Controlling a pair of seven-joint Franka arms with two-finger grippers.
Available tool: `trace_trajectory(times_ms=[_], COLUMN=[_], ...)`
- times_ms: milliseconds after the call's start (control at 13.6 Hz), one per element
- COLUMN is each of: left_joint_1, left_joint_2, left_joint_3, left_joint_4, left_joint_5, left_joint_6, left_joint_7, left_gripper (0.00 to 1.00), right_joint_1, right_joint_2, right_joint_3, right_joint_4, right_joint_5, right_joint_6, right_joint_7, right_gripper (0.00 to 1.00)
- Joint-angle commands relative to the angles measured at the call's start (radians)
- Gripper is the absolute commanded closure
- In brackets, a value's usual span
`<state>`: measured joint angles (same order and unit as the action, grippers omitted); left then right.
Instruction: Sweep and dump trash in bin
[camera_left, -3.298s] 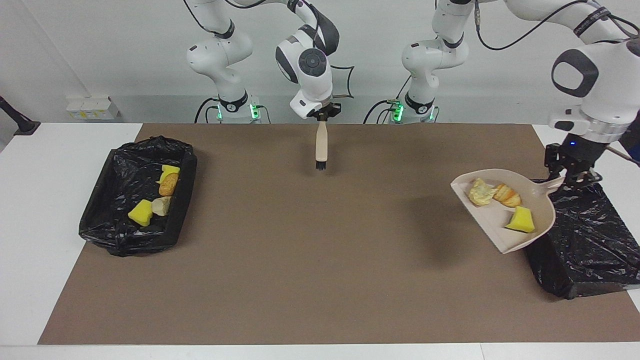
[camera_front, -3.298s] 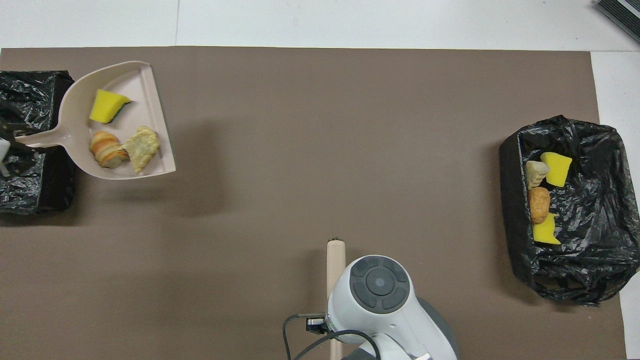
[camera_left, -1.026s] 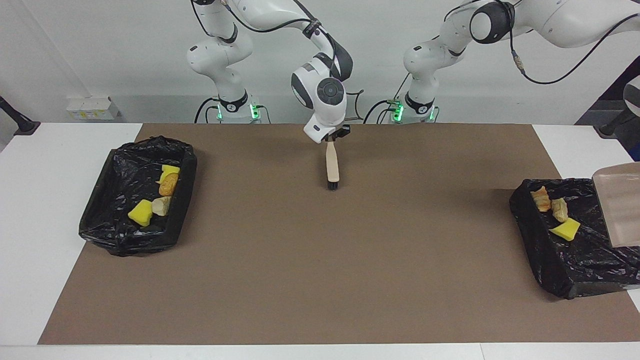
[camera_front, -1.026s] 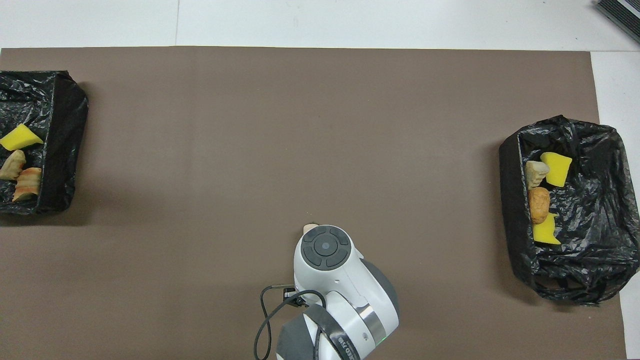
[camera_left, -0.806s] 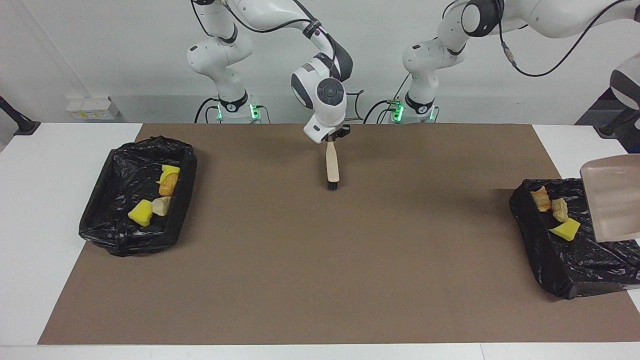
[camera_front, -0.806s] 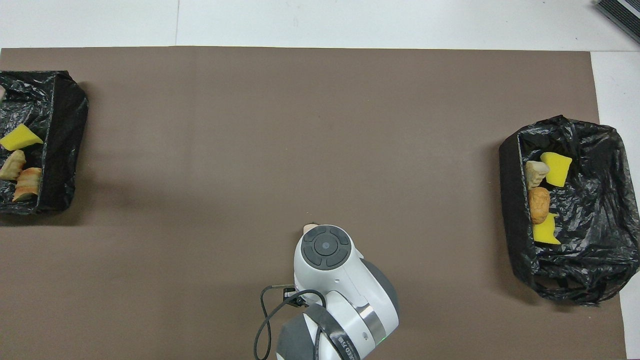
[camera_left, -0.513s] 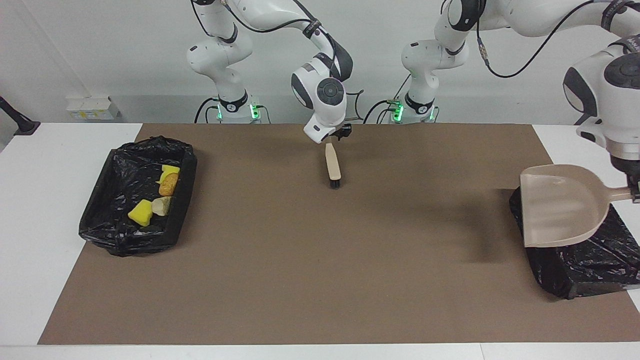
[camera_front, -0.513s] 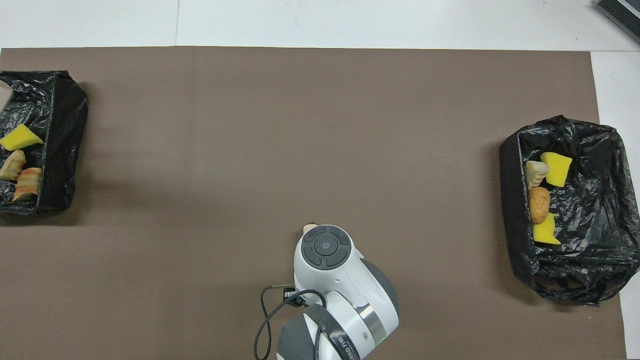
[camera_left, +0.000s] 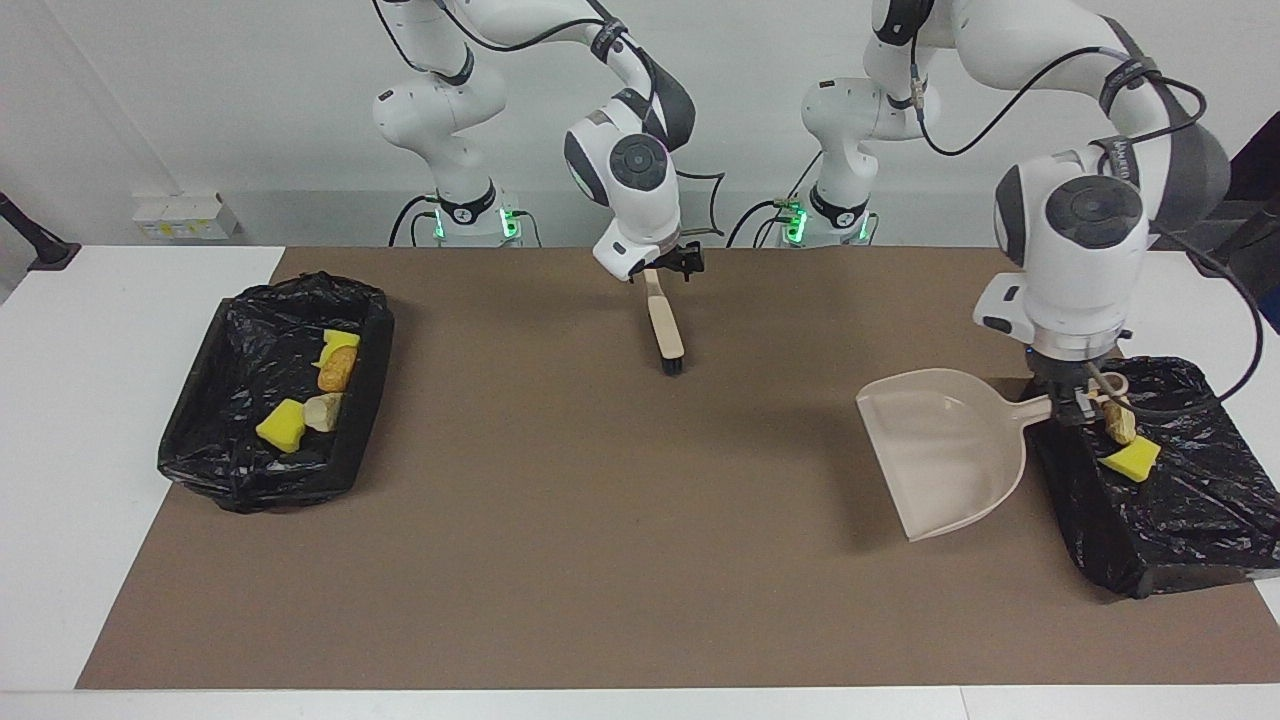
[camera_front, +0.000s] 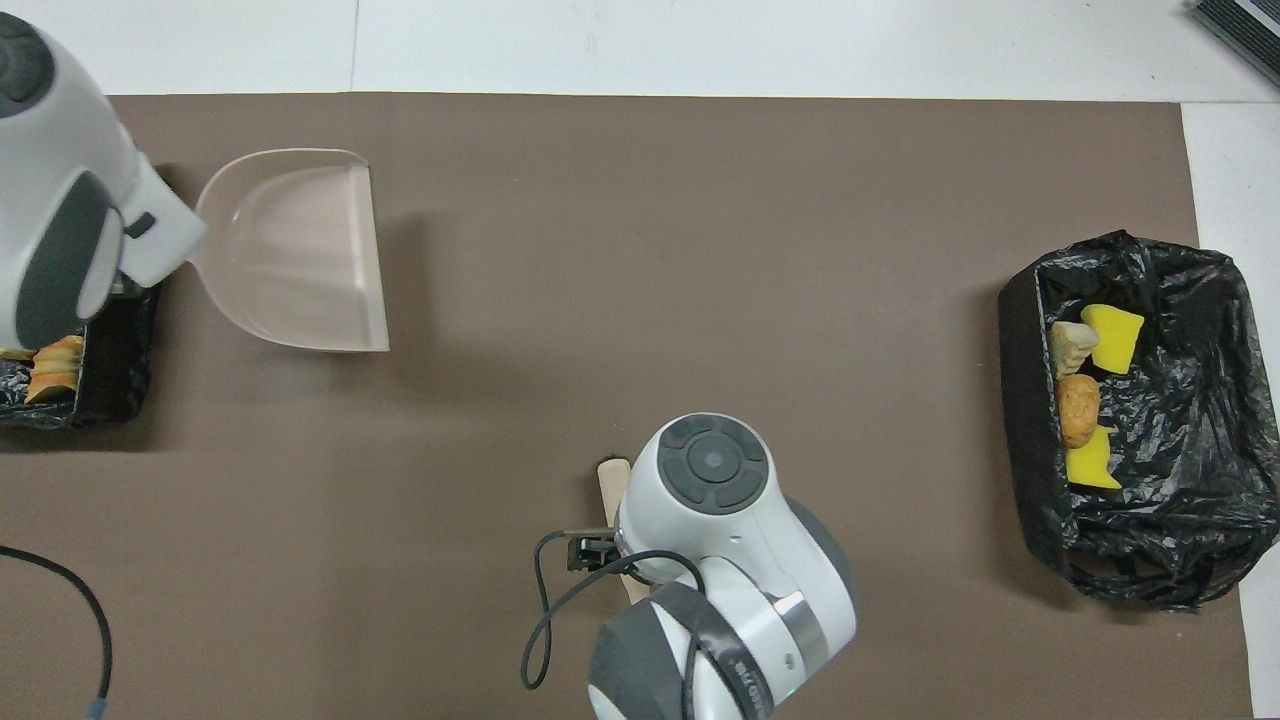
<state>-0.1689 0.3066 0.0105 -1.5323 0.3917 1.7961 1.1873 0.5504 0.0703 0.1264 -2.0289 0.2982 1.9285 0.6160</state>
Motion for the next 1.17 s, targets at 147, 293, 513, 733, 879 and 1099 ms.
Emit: trace_trajectory(times_ms=[147,293,513,733,879,1099], left_joint_1=[-0.142,-0.178,-0.297,-0.365,-0.437,-0.495], left_joint_2=[-0.038,-0.037,0.002,0.011,0.037,0.061], left_joint_3=[0.016,0.016,0.016,0.016,0.017,0.016], left_joint_4=[-0.137,-0.140,-0.147,-0.163,-0.155,-0.152], left_joint_5=[-0.175,-0.304,-0.332,-0.416,-0.425,-0.430], left_joint_6=[0.020,0.029,0.087,0.199,0.239,0.269], left_joint_7=[-0.565,-0.867,-1.186,-1.432,-1.526,-1.760], left_gripper=[1.00,1.00,1.00,1.00,1.00,1.00], right_joint_1=[-0.147,-0.225,-0.335,-0.456,-0.525,-0.611], right_joint_2=[-0.069,-0.067,-0.066,-0.070,-0.073,-0.102], right_joint_3=[0.001,0.001,0.001,0.001,-0.002,-0.021], right_joint_4=[0.065,0.094,0.116,0.168,0.214,0.253], right_joint_5=[-0.151,-0.194,-0.281,-0.306,-0.307,-0.327], right_joint_6=[-0.108,-0.109,-0.108,-0.120,-0.164,-0.207], right_joint_7=[-0.108,-0.181,-0.324,-0.499,-0.586,-0.656], right_gripper=[0.00,0.00,0.00,0.00,0.00,0.00])
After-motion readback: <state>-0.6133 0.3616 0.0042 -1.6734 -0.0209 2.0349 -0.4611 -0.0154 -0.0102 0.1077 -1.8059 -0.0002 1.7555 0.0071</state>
